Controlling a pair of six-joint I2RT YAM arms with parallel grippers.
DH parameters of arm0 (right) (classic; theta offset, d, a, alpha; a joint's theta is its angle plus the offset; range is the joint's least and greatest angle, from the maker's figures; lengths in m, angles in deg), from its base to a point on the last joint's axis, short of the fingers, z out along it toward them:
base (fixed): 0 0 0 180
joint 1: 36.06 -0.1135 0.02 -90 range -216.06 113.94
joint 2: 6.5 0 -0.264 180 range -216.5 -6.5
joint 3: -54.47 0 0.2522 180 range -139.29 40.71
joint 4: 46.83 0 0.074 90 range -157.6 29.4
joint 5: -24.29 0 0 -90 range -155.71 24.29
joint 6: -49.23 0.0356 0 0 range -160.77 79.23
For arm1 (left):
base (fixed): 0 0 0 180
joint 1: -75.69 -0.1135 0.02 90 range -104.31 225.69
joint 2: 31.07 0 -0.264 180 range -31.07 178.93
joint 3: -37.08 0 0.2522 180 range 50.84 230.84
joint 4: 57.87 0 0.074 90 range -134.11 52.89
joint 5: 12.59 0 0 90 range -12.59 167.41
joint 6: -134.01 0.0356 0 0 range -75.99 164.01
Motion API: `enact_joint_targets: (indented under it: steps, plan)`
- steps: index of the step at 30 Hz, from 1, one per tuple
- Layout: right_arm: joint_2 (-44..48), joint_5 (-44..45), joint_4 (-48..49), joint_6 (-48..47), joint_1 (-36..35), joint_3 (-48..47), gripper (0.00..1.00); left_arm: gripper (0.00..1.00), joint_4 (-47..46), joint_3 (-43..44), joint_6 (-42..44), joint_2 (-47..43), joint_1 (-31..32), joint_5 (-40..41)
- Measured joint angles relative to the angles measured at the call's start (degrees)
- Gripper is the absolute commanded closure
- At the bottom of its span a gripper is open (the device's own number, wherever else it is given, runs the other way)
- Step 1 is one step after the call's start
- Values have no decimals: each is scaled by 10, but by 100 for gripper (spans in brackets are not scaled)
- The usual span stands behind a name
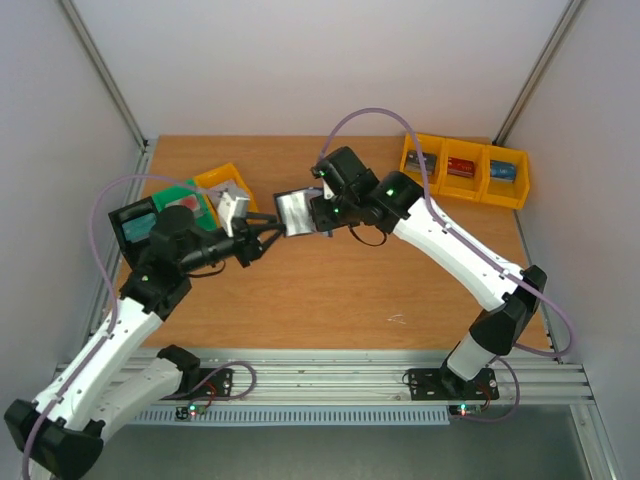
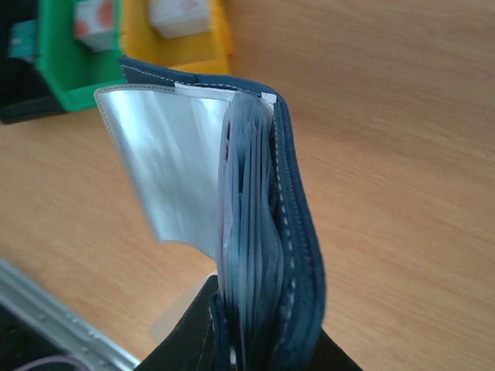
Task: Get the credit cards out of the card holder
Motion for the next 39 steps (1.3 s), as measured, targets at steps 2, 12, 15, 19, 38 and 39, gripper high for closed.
enact_joint_targets:
  steps: [2, 12, 15, 19, 38, 39]
  plan:
    - [0, -23, 15, -10, -13, -5, 99, 65, -20, -3, -8, 17, 31, -29]
    - [80, -233, 143, -38, 13, 77, 99, 65, -48, -28, -69, 44, 35, -13]
    - [102, -292, 178, -39, 28, 104, 99, 64, -52, -33, -85, 36, 21, -11]
    - [110, -362, 229, -39, 41, 132, 99, 63, -75, -34, -97, 23, 12, -26]
    - [111, -433, 303, -14, 51, 135, 99, 100, -161, -37, -117, 20, -16, -96]
    - [112, -431, 300, -16, 51, 134, 98, 100, -164, -37, -118, 20, -18, -100]
